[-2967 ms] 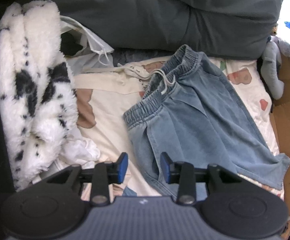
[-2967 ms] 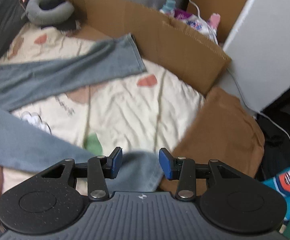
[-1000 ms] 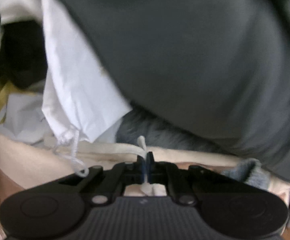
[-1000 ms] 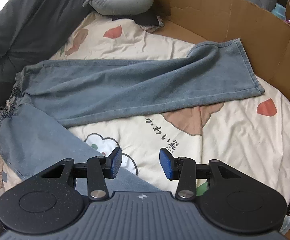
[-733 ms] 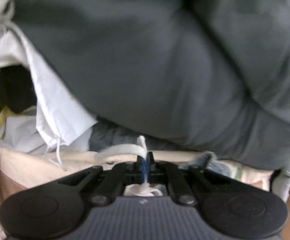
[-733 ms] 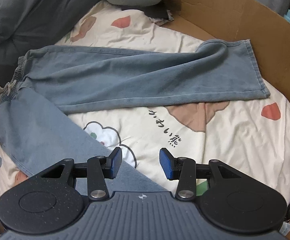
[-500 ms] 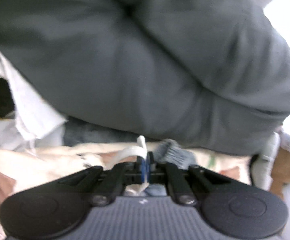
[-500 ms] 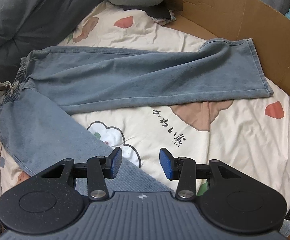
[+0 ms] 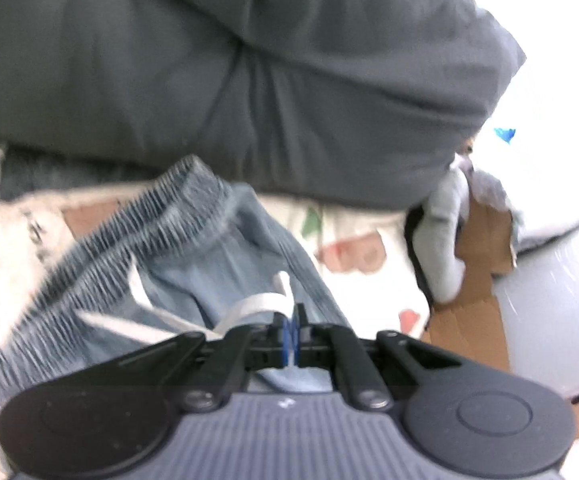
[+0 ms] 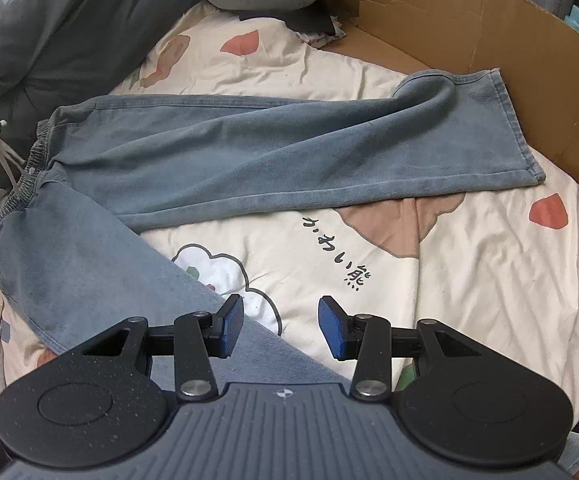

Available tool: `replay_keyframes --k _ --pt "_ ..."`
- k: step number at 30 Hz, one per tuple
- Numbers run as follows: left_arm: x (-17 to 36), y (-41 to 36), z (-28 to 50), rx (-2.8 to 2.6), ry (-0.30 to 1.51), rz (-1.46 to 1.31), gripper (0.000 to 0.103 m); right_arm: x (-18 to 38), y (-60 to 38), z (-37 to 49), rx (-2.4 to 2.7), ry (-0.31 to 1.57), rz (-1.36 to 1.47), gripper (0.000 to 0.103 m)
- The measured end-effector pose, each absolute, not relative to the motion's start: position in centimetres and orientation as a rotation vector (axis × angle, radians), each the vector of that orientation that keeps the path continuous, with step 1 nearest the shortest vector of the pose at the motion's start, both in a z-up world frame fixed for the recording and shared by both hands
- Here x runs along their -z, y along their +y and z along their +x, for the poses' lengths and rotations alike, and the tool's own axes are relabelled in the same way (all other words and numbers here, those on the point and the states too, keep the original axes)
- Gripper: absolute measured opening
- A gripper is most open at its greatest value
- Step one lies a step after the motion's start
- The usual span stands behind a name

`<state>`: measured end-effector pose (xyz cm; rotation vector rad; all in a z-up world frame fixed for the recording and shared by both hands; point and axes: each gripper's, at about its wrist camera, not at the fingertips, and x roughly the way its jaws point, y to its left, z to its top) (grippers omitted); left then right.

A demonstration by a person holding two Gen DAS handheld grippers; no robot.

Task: Fold clothes

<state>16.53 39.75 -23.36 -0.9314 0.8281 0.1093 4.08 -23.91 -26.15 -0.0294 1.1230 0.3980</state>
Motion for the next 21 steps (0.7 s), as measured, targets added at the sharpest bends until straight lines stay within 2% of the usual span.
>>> replay_keyframes --k 7,11,13,21 --pt "24.4 36.8 16.9 -0.004 0.896 -0.900 0.004 26.4 -23.6 4.1 -0.401 1.133 -0.040 0.048" --pt "24.6 35.0 16.7 0.059 0.954 -0.827 0.031 26.6 -23.2 3.9 -0.412 1.141 -0.056 0.048" --pt "24.5 34.6 16.2 0.075 0.962 -0.808 0.038 26.7 -23.1 3.9 -0.416 1.143 -0.066 0.048" --pt "23.6 34.8 14.5 0.075 1.012 -0.717 0.048 26.8 -23.1 3.7 -0.421 1.144 -0.060 0.048"
